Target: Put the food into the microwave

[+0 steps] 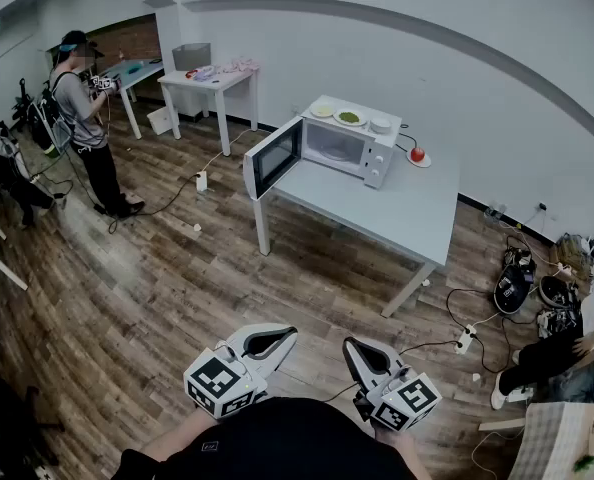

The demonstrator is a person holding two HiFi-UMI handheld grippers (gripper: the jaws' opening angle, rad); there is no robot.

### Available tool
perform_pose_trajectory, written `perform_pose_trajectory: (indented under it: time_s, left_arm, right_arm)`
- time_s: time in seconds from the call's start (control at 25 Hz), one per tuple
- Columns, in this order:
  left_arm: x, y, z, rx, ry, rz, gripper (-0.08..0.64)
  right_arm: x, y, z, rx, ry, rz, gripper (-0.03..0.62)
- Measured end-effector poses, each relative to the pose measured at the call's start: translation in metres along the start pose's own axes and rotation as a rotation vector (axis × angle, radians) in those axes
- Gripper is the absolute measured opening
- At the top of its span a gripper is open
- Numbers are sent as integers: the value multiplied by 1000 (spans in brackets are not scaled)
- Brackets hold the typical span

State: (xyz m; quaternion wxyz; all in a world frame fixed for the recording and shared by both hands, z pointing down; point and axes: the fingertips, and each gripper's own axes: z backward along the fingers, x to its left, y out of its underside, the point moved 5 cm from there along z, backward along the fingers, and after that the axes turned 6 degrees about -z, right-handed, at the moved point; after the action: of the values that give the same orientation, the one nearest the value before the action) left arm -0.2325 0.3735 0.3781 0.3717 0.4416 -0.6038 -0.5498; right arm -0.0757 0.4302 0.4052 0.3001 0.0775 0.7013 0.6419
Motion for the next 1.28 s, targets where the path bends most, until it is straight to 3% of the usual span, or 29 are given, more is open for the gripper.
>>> perform_pose_trajectory:
  time_s: [0.4,0.56,0.8,1.08,1.28]
  left_arm:
    - [-10,3,-5,8,11,14,9]
    - [-18,2,-12,9,-1,14,9]
    - [-47,-4,-38,6,-20,-2,9]
    - [-63,-19,-64,-9,-123,-9,9]
    - [-78,-22,-82,16,-111,-26,9]
  right_arm:
    - [-2,5,10,17,9,-17,14]
    - [-6,4,21,33,7,21,14]
    - [-18,1,66,36,-15,58,17]
    - [-48,5,134,50,-19,12,17]
    - [-71,3,153,21,1,-25,17]
